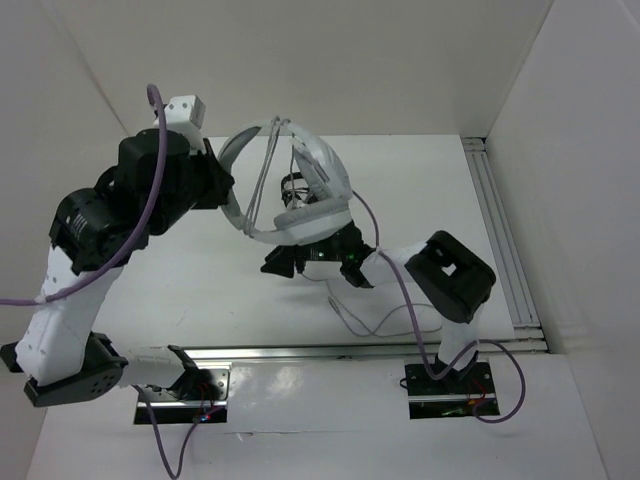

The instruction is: Wrap the headphones

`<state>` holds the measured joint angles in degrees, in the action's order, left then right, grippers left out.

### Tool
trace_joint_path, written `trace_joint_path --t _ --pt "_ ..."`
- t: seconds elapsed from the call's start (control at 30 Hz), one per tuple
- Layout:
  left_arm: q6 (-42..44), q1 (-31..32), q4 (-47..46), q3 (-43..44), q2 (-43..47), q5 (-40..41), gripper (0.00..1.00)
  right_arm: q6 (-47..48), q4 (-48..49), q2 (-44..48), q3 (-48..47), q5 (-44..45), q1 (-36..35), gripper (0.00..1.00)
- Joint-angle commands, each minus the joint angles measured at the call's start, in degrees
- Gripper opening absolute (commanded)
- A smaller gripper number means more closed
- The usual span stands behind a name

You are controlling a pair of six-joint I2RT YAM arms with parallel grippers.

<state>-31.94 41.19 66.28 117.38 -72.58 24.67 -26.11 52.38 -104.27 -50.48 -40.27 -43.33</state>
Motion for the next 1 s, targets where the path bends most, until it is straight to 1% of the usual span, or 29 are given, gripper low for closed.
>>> trace_joint_path --t 0.0,0.1,0.17,0.2,0.23,0.27,0.3,0.33,0.37,0.4,0.43,0.5,0.53,0.57,0.63,0.67,0.7,0.77,0.87,0.9,0.97 --pt "-4.6 -3.6 -5.3 6.1 -4.8 8.1 0.00 -4.5 14.7 -3.1 2.5 -0.1 -1.8 0.54" --pt "-4.6 -7.5 -5.3 10.4 -10.3 8.6 0.00 -6.3 18.4 -5.3 4.9 -0.1 -3.2 0.53" --pt "-5.1 -11.9 -4.6 12.5 -14.1 7.5 0.00 -6.3 20.3 -5.3 7.1 0.5 -4.6 0.53" --pt "-5.7 -13.7 -4.6 13.2 -15.4 5.8 0.00 -6.3 22.0 -5.3 8.4 1.0 -4.6 0.50" --pt "-5.7 -16.8 -4.6 13.2 -16.6 4.6 0.00 -6.3 22.8 -4.8 10.8 1.5 -5.4 0.46" --pt "-6.3 -18.3 -4.6 14.2 -17.9 3.6 0.00 -6.3 23.6 -4.8 11.9 2.3 -6.2 0.39" --pt "-7.2 -19.6 -4.6 14.7 -20.3 2.2 0.00 -6.3 22.5 -3.1 12.7 2.3 -6.8 0.18" --pt "-7.2 -21.8 -4.6 14.7 -21.4 2.2 0.00 -4.9 21.3 -1.9 13.9 3.3 -7.3 0.09" --pt "-8.7 -23.1 -4.6 14.7 -22.4 2.2 0.00 -3.8 19.4 -0.6 13.9 3.9 -7.9 0.04" --pt "-9.4 -24.1 -4.1 14.7 -23.4 2.2 0.00 -2.7 16.7 2.6 14.7 4.7 -9.6 0.02" --pt "-10.1 -25.2 -4.1 13.4 -24.2 1.5 0.00 -1.6 12.3 4.3 15.2 6.5 -10.5 0.02" --pt "-13.2 -28.3 -4.1 11.0 -25.5 0.3 0.00 1.4 7.3 7.2 15.2 8.3 -13.9 0.00" --pt "-14.2 -29.1 -4.6 8.3 -25.5 -0.4 0.00 2.3 4.5 9.2 14.1 8.3 -14.8 0.00" --pt "-15.2 -30.8 -5.1 6.9 -25.5 -2.4 0.00 3.9 -1.8 9.7 11.6 9.0 -15.5 0.00" --pt "-17.8 -32.4 -6.6 2.7 -25.5 -5.7 0.00 5.4 -7.9 9.7 8.5 9.0 -18.1 0.00" --pt "-18.4 -33.4 -7.5 1.1 -25.5 -9.2 0.00 6.8 -12.3 9.7 5.9 9.7 -19.0 0.00" --pt "-19.9 -33.5 -8.4 -1.7 -25.0 -10.8 0.00 7.3 -13.9 8.9 4.7 10.5 -20.8 0.00" --pt "-20.5 -34.1 -10.8 -4.0 -23.3 -14.5 0.00 7.9 -17.6 7.4 1.0 11.2 -22.3 0.01" --pt "-22.4 -34.1 -11.4 -5.2 -22.2 -15.2 0.00 8.5 -20.5 3.5 -4.1 11.2 -24.2 0.08" --pt "-22.4 -33.4 -11.4 -5.8 -22.2 -14.4 0.00 9.1 -21.7 2.7 -5.4 11.2 -24.2 0.08" --pt "-22.4 -32.8 -11.4 -7.1 -21.6 -11.6 0.00 9.8 -23.0 2.1 -7.3 11.2 -24.9 0.04"
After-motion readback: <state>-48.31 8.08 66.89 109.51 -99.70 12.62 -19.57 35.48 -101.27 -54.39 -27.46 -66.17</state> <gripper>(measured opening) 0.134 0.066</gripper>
